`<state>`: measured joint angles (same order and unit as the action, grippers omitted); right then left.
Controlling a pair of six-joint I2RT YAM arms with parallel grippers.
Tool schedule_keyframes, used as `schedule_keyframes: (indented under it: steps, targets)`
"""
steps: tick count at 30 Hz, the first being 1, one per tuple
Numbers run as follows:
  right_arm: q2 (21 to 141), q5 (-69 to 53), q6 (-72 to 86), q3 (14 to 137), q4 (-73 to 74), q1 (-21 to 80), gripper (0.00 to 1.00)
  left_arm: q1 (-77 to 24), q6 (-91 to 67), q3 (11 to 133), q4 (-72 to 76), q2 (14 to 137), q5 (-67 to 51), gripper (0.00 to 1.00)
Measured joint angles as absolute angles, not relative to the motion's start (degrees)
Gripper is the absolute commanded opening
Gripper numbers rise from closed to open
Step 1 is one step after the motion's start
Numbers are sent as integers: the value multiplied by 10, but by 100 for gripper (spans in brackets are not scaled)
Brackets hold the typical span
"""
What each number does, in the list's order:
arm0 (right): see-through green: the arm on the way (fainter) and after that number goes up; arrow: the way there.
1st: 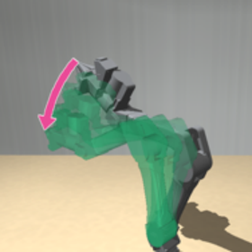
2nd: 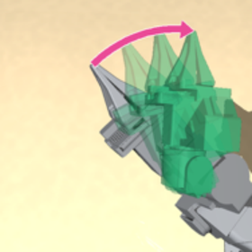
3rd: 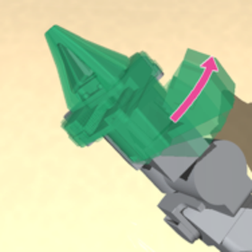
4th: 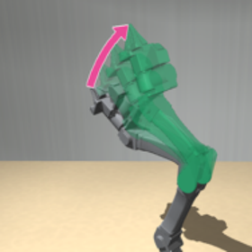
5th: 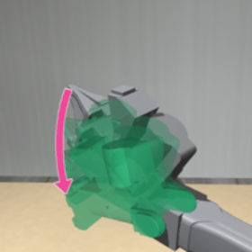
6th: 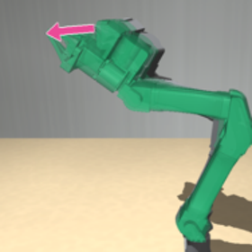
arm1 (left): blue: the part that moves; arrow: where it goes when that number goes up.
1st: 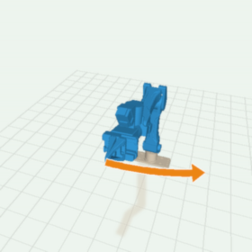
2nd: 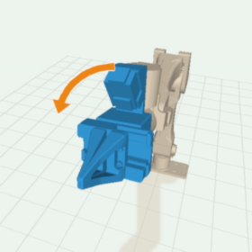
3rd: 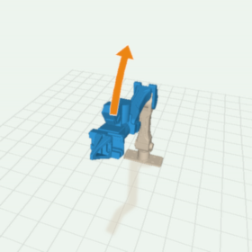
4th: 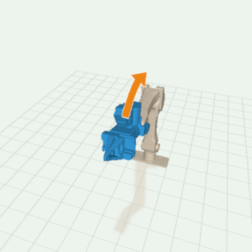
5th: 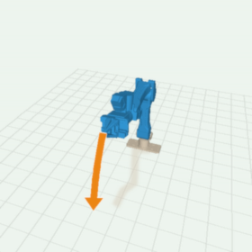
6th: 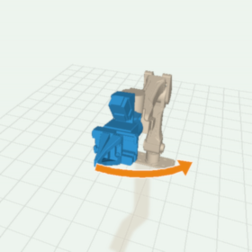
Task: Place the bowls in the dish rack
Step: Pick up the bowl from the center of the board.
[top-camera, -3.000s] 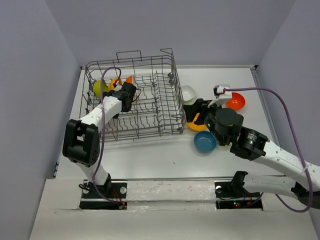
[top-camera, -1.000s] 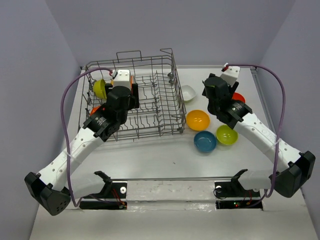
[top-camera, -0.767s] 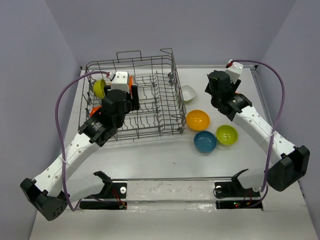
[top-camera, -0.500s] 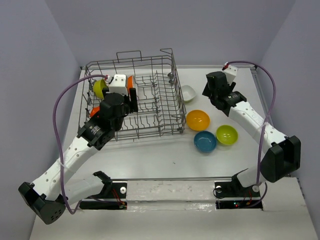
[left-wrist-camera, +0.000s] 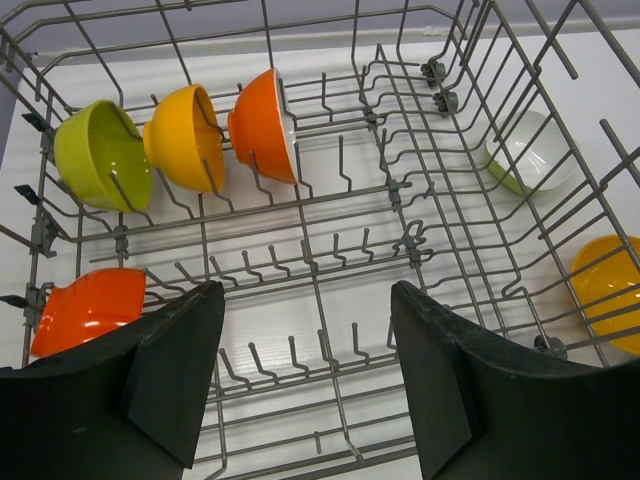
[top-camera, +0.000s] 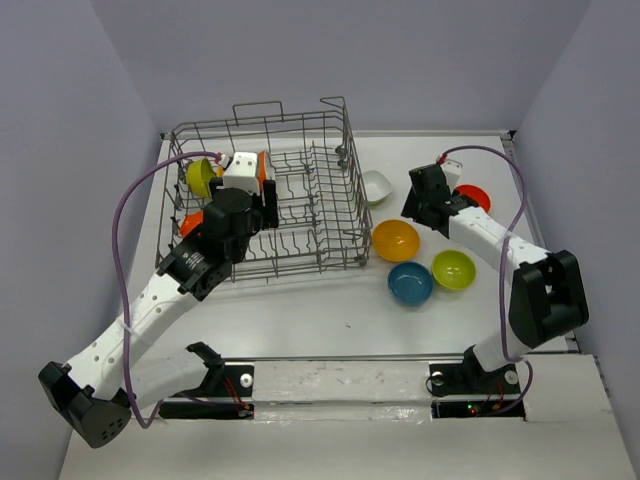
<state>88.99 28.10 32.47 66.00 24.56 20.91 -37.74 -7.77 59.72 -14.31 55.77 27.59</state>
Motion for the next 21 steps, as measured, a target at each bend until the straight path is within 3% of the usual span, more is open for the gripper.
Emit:
schedule_keyframes:
  steps: [21]
  targets:
    - [889,239,338,535,178,209,65,-390,-71,596,-143,561,272,77]
